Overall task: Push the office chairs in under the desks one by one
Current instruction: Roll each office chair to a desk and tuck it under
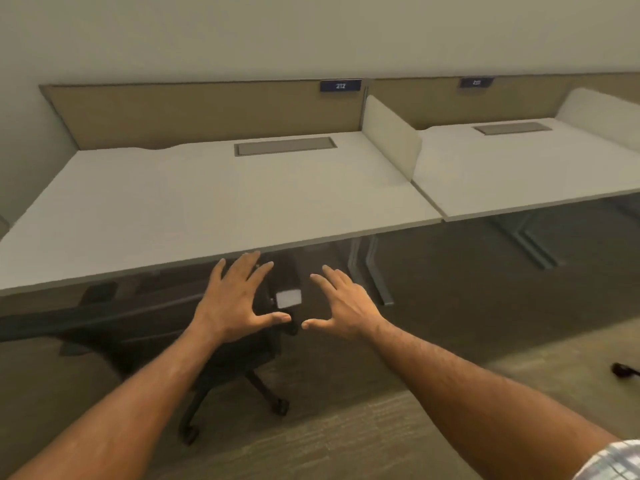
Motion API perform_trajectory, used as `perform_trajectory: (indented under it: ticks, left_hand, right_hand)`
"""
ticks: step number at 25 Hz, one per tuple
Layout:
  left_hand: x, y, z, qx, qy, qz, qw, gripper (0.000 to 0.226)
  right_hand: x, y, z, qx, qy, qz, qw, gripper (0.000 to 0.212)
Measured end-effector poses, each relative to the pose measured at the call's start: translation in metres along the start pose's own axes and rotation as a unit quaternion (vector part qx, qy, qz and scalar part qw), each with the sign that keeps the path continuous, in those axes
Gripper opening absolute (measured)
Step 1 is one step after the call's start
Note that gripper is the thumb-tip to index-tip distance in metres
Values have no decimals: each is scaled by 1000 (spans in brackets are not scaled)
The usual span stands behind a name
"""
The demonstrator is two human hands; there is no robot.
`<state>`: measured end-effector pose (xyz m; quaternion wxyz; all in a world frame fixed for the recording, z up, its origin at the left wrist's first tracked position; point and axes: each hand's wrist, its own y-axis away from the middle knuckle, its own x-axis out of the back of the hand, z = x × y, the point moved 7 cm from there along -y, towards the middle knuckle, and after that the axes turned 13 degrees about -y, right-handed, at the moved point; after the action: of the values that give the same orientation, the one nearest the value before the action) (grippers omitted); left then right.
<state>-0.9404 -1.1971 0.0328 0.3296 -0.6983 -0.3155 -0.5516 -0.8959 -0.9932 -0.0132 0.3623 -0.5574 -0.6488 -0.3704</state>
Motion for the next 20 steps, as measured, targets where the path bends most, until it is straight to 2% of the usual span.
perform_trajectory:
  ticks: [10, 20]
  left_hand:
    - [-11, -70, 226, -153, -42, 11, 987, 124]
    - [6, -95, 528, -276, -42, -12, 960, 117]
  right_hand:
    - [83, 186, 205, -193, 59, 97, 975, 117]
    - [136, 396, 406, -301, 41, 139, 943, 119]
